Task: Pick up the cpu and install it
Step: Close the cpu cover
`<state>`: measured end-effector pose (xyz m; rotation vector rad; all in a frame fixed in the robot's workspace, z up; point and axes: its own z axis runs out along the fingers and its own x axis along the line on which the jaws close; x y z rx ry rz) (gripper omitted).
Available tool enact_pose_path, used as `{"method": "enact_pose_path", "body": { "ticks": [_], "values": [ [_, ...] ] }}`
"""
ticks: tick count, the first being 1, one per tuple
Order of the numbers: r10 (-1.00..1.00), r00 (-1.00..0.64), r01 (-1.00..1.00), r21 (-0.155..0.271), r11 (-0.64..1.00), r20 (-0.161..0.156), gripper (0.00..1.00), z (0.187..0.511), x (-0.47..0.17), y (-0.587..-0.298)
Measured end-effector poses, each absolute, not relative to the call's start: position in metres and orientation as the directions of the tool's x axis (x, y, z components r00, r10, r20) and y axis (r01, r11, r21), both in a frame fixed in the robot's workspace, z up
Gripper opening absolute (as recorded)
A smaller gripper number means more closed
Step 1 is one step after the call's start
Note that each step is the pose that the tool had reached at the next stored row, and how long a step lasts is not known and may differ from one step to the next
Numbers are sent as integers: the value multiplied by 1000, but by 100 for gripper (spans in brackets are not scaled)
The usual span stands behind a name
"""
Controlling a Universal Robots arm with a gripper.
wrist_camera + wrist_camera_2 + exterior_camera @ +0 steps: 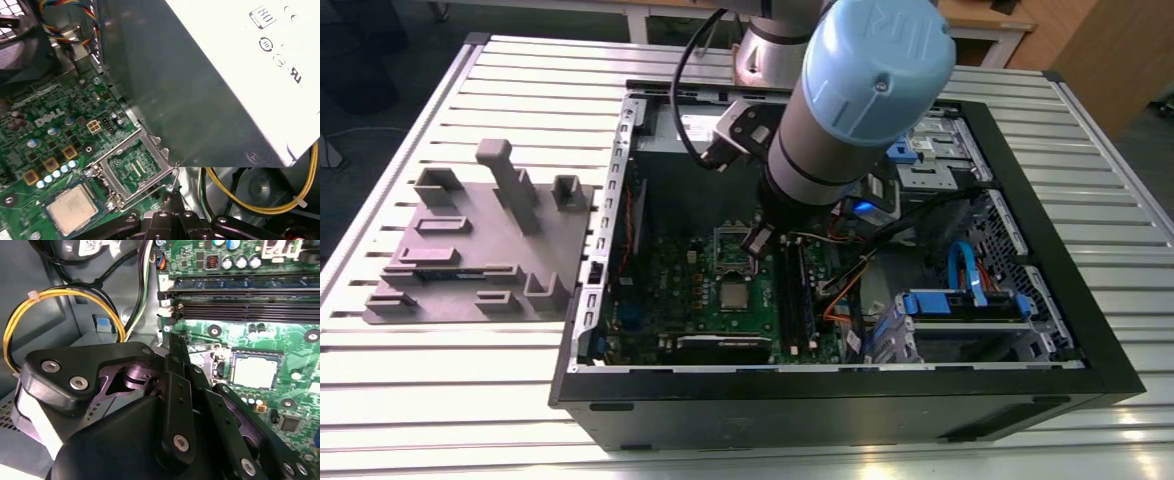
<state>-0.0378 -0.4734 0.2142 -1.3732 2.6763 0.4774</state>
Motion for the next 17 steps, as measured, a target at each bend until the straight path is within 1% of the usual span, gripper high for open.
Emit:
{"method": "enact_pose_path", "body": {
  "ticks": [3,17],
  "values": [
    [-774,-590,-806,235,544,-230,10,211,-37,-471],
    [-773,-590,-806,238,543,-234,10,202,-36,-459]
  ]
}}
